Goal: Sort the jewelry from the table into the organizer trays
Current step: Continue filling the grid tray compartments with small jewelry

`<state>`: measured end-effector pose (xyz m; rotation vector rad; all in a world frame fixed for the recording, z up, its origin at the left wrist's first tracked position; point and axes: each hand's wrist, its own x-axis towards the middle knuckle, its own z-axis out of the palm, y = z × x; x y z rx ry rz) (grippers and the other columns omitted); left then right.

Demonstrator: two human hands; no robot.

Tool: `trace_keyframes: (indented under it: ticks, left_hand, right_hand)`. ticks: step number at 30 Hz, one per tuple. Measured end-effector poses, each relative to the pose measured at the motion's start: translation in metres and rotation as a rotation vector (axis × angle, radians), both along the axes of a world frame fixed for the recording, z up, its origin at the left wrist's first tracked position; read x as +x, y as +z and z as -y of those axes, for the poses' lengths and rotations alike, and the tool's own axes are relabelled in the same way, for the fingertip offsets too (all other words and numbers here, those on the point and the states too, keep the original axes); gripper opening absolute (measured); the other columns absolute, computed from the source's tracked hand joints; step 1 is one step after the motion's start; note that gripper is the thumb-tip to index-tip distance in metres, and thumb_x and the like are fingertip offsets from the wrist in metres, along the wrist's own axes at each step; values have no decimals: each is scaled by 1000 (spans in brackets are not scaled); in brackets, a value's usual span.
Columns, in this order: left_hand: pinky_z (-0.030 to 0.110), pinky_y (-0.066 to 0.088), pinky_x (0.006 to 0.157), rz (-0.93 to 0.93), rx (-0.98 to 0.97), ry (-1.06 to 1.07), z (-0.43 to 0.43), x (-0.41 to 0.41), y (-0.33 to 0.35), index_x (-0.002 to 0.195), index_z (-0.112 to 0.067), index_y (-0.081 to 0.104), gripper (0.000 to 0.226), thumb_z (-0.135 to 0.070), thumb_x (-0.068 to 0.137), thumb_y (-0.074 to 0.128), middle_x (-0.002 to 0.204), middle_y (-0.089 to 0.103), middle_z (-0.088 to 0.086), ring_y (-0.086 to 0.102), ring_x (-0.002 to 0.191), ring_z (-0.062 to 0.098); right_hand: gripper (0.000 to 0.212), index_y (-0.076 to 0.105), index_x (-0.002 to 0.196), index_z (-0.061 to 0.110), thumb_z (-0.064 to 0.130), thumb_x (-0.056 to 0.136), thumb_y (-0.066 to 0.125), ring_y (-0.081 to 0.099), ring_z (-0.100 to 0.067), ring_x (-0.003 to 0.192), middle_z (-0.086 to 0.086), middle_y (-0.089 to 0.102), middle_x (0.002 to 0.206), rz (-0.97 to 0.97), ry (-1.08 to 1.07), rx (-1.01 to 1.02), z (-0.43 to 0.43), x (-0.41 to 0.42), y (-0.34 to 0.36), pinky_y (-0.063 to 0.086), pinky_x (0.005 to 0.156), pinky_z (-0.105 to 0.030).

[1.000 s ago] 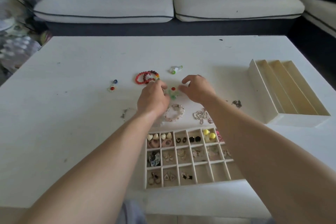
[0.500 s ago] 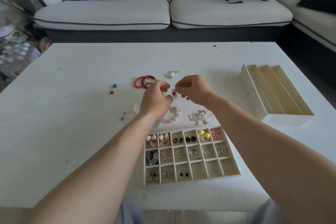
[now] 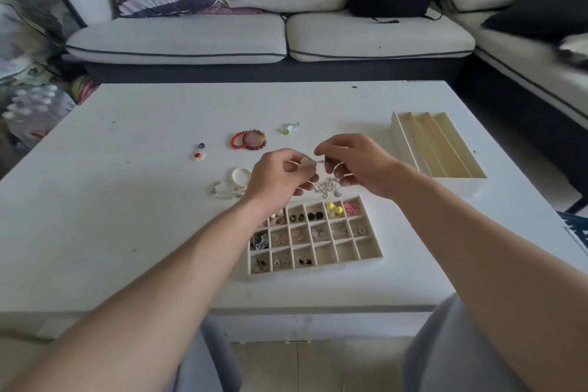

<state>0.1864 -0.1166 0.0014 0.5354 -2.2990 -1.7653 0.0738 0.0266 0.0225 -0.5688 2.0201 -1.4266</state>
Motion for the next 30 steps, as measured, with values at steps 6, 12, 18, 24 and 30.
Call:
trace_keyframes:
  ticks: [6, 12, 18, 24, 30]
  left_hand:
    - [28, 58, 67, 58, 180, -66, -26, 32, 15, 102, -17, 74, 12, -24, 98, 65, 89, 78, 9, 75, 77, 26]
    - [34, 60, 79, 43, 256, -19, -37, 50, 8, 99, -23, 75, 8, -23, 96, 67, 87, 77, 14, 76, 81, 28]
    - [28, 59, 79, 44, 355, 22, -24, 53, -2, 105, -14, 75, 13, -15, 98, 65, 95, 78, 10, 76, 90, 22]
    - [25, 57, 68, 81, 454, 65, -17, 46, -4, 117, -15, 69, 24, -5, 94, 67, 89, 75, 8, 71, 78, 18]
    - [27, 53, 70, 152, 466, -1, -18, 38, -4, 106, -15, 69, 18, -3, 93, 66, 84, 76, 5, 69, 74, 16]
  right_hand:
    - [30, 72, 89, 7, 30, 102, 58, 50, -15, 57, -1, 59, 64, 30, 14, -70, -28, 23, 3, 49, 59, -27]
    - [10, 70, 102, 0, 4, 97, 62, 63, -21, 70, -12, 68, 80, 195, 112, -122, -45, 35, 1, 54, 67, -30]
    - [16, 69, 109, 0, 2, 93, 67, 73, -25, 88, -19, 75, 97, 201, 147, -63, -44, 40, -7, 60, 87, -36]
    - [16, 70, 107, 4, -2, 92, 67, 72, -31, 96, -14, 75, 97, 155, 123, -81, -35, 40, -11, 61, 79, -32]
    - [17, 74, 99, 8, -6, 90, 68, 72, -22, 86, -4, 72, 86, 81, 118, -61, -35, 32, -13, 61, 78, -31]
